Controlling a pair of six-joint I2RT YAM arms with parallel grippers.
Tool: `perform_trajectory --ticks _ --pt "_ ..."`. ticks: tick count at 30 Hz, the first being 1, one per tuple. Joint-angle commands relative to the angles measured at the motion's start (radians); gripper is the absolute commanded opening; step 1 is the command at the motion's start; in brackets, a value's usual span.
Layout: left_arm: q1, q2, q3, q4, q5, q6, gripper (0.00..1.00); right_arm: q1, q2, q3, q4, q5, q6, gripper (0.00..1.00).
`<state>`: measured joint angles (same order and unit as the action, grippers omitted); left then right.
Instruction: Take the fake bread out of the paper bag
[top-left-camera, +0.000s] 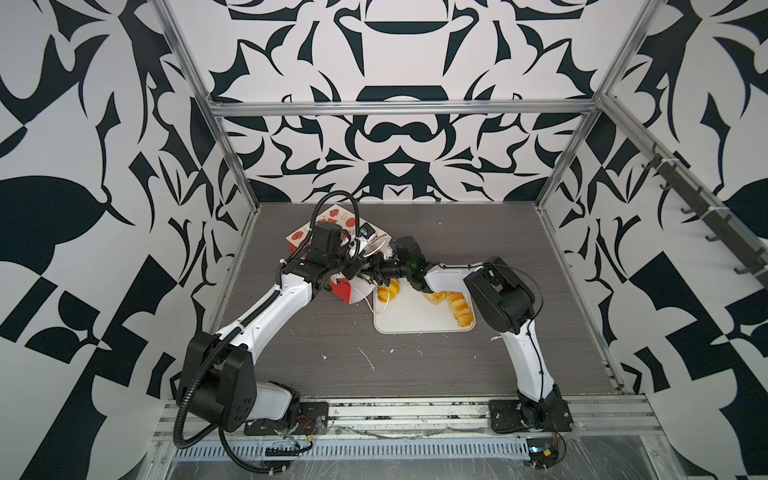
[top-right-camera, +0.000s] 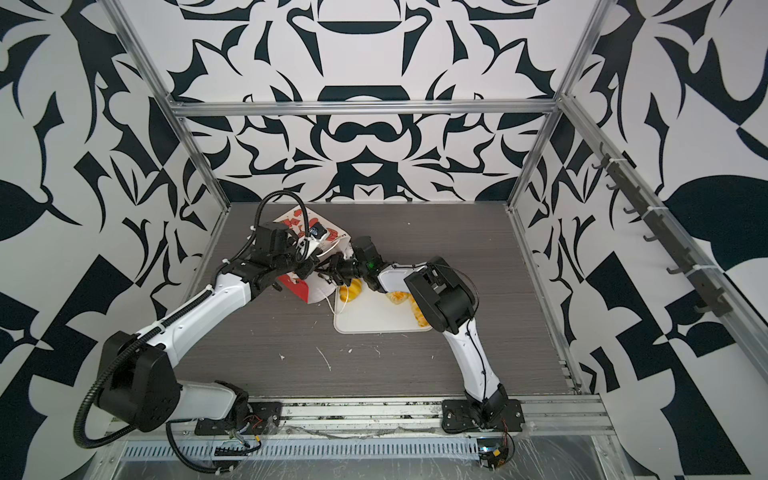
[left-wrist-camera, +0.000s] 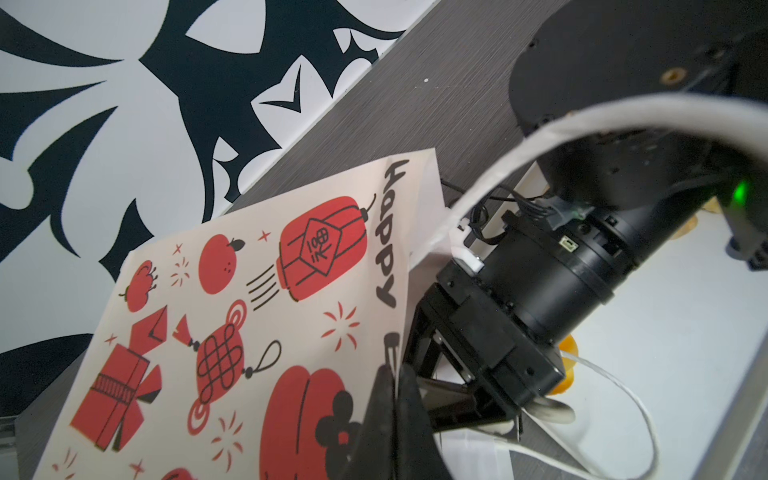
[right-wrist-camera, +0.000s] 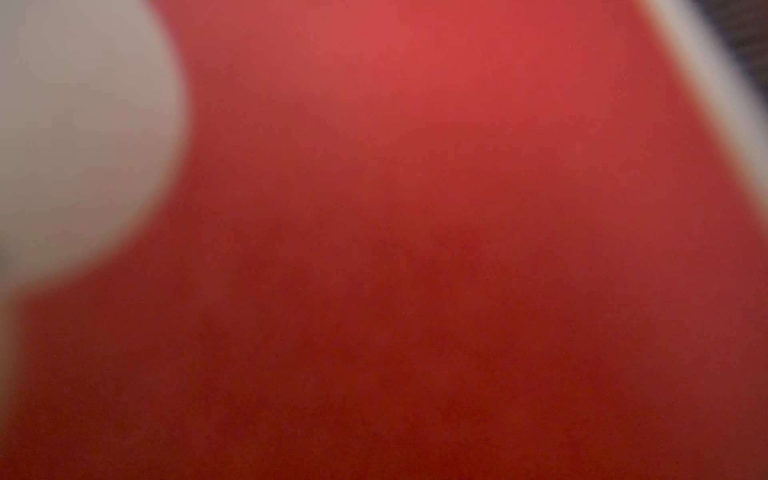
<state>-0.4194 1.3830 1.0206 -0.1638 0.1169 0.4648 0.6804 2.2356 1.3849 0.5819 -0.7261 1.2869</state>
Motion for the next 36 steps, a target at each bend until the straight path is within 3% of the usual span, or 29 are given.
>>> perform_trajectory --ticks 1,15,28,36 --pt "-0.018 -0.021 0.01 0.026 0.066 0.007 0.0 0.011 -0.014 0.014 0.122 0.029 0.022 0.35" --pt "-0.019 -0.033 -0.002 0.034 0.062 0.005 0.0 0.018 -0.001 0.051 0.09 0.028 0.008 0.27" --pt "-0.019 -0.038 -0.016 0.035 0.024 0.015 0.0 0.016 -0.035 0.011 0.103 0.029 0.0 0.06" --pt "-0.012 -0.027 -0.023 0.068 -0.014 0.015 0.0 0.01 -0.112 -0.051 0.048 0.023 -0.064 0.0"
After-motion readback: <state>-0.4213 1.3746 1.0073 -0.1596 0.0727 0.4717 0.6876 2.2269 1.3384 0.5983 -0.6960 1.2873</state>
